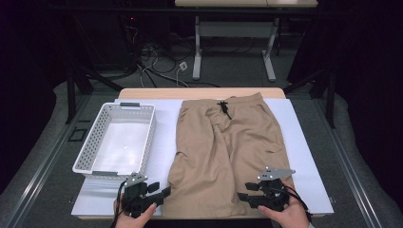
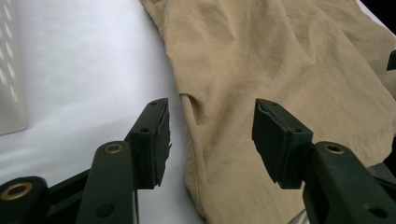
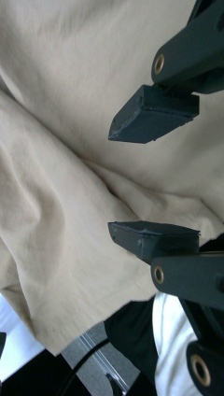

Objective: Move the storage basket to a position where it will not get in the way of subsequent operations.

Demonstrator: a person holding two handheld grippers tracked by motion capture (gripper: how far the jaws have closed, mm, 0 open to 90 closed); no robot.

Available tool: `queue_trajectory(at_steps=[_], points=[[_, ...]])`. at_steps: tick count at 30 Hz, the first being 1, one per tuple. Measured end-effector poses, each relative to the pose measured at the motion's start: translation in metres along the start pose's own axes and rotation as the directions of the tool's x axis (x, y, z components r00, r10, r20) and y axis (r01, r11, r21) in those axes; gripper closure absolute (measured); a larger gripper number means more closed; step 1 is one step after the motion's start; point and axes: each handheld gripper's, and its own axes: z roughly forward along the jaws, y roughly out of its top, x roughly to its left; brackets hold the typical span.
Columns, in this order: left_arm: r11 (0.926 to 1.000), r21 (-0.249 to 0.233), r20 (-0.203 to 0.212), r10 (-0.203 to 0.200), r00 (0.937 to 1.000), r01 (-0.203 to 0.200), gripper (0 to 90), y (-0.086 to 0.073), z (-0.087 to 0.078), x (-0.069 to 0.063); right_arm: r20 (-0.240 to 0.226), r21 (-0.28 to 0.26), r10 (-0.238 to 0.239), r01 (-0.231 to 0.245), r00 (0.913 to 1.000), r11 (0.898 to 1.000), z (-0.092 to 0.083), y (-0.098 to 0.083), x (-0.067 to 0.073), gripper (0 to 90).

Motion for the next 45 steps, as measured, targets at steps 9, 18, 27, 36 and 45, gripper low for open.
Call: queue_trajectory(at_steps=[9,18,27,36,45], points=[[0.9995,0.006,-0.025,0.031,0.9992,-0.031,41.0,0.004,0.01,-0.001,0.05,-0.015,0.007,-0.007,0.9987,1.0,0.001,0.001,-0.009,42.9],[0.9997,-0.007,-0.036,0.021,0.9991,-0.022,36.9,0.014,0.013,-0.002,0.089,-0.013,0.021,-0.02,0.9959,1.0,-0.004,0.009,-0.013,37.6],[0.9977,0.056,0.003,0.039,0.9993,-0.039,34.8,0.026,0.018,-0.002,0.11,0.026,-0.014,0.011,0.9938,1.0,-0.005,0.024,-0.026,34.0],[0.9956,0.093,0.026,-0.011,0.9996,0.009,33.8,0.038,0.026,0.003,0.115,0.08,-0.04,0.03,0.9926,0.996,0.002,0.043,-0.033,28.1],[0.9949,0.101,0.004,-0.008,1.0,0.007,24.6,0.052,0.032,0.001,0.064,0.111,0.012,-0.019,0.9979,0.994,0.004,0.073,-0.033,25.6]])
